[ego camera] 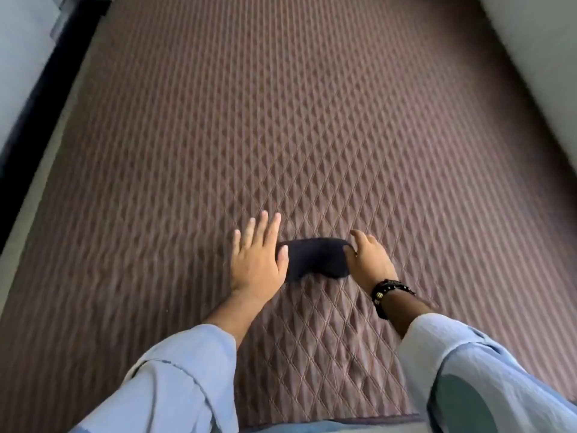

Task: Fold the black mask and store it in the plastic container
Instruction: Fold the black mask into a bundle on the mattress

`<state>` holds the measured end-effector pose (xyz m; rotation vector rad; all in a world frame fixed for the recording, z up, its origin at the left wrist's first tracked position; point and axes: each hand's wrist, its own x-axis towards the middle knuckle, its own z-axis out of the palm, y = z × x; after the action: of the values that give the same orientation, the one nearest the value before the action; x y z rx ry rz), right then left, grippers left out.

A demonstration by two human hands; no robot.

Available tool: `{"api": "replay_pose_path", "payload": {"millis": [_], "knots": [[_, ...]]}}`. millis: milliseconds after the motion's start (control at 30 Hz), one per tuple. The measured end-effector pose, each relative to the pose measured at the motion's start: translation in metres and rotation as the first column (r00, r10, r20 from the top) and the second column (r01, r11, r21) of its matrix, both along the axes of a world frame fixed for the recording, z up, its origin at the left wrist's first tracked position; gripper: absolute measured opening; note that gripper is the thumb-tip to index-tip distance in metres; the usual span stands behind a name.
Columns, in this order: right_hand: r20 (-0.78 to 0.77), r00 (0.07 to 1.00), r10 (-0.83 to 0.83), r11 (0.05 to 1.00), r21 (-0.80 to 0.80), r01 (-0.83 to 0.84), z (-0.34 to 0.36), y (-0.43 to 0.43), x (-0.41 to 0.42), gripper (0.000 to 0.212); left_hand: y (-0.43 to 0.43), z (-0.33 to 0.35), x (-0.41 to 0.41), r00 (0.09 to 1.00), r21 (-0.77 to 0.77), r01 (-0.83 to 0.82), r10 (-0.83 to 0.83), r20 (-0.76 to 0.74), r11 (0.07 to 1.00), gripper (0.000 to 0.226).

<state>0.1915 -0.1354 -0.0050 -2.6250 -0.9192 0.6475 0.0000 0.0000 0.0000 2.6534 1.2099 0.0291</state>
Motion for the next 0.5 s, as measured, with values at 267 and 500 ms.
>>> {"api": "replay_pose_path", "payload": {"millis": [267, 500], "knots": [[-0.112, 0.989, -0.093, 0.988, -0.133, 0.078, -0.036, 0.005, 0.019, 0.048, 0.001, -0.048, 0.010, 0.925, -0.482, -0.365, 0.371, -0.088, 0.797, 0.050], [-0.152, 0.988, -0.015, 0.996, -0.094, 0.001, -0.029, 0.010, 0.040, 0.009, 0.030, -0.048, 0.012, 0.895, -0.626, -0.330, 0.446, 0.031, 0.706, 0.032]]}}
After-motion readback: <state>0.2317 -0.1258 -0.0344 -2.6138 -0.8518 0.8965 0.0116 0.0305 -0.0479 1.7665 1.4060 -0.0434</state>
